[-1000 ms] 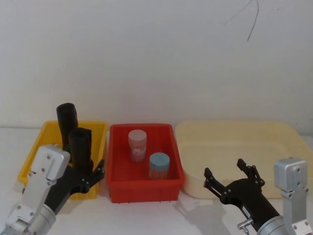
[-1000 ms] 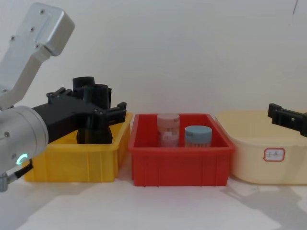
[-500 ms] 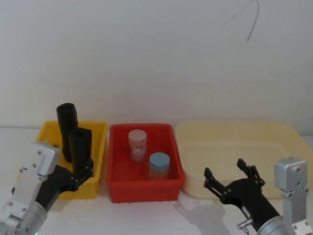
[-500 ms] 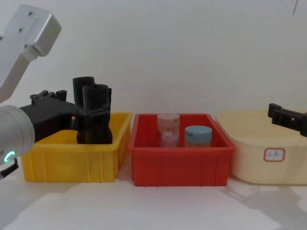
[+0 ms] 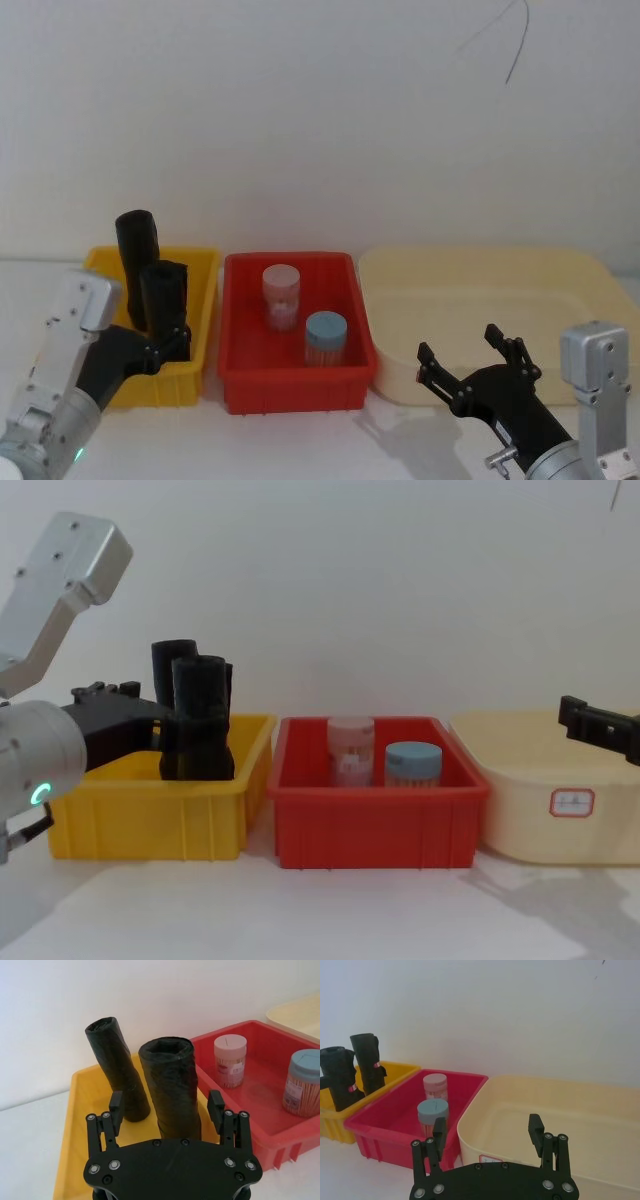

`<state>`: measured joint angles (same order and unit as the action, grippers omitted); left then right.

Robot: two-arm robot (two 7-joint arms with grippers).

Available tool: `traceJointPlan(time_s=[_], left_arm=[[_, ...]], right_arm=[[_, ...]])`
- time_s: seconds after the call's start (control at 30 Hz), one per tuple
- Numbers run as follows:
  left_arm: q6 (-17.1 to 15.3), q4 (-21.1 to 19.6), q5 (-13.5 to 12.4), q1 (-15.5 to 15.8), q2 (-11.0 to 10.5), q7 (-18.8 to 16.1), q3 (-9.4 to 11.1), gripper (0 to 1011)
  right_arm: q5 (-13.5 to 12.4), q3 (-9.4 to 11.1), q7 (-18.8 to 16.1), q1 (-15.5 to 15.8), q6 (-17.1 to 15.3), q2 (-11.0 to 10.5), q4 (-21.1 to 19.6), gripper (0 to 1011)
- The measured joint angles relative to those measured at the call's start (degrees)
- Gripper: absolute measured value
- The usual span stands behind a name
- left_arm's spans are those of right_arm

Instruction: Pick up the garbage bag with the one hand and transfer it to the other hand.

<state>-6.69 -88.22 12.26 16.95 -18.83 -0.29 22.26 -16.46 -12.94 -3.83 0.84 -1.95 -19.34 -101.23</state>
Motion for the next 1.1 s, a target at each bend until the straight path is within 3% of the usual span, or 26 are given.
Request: traceJointPlan(time_s=[0.63,1.0,1.1], left_arm=[[0.6,9.0,1.2,6.6,4.1,3.5,-0.2,989],[0.7,13.3,2.3,9.2,6.0,5.6,-0.6,738],[0.7,14.1,2.7,9.7,6.5,6.0,-0.9,612]], right_arm=[[0.0,0.0,0.0,0.0,0.0,0.0,0.0,1001],[0.0,0.0,0.0,0.0,0.0,0.0,0.0,1001],[0.0,0.0,0.0,0.0,0.0,0.0,0.0,1001]])
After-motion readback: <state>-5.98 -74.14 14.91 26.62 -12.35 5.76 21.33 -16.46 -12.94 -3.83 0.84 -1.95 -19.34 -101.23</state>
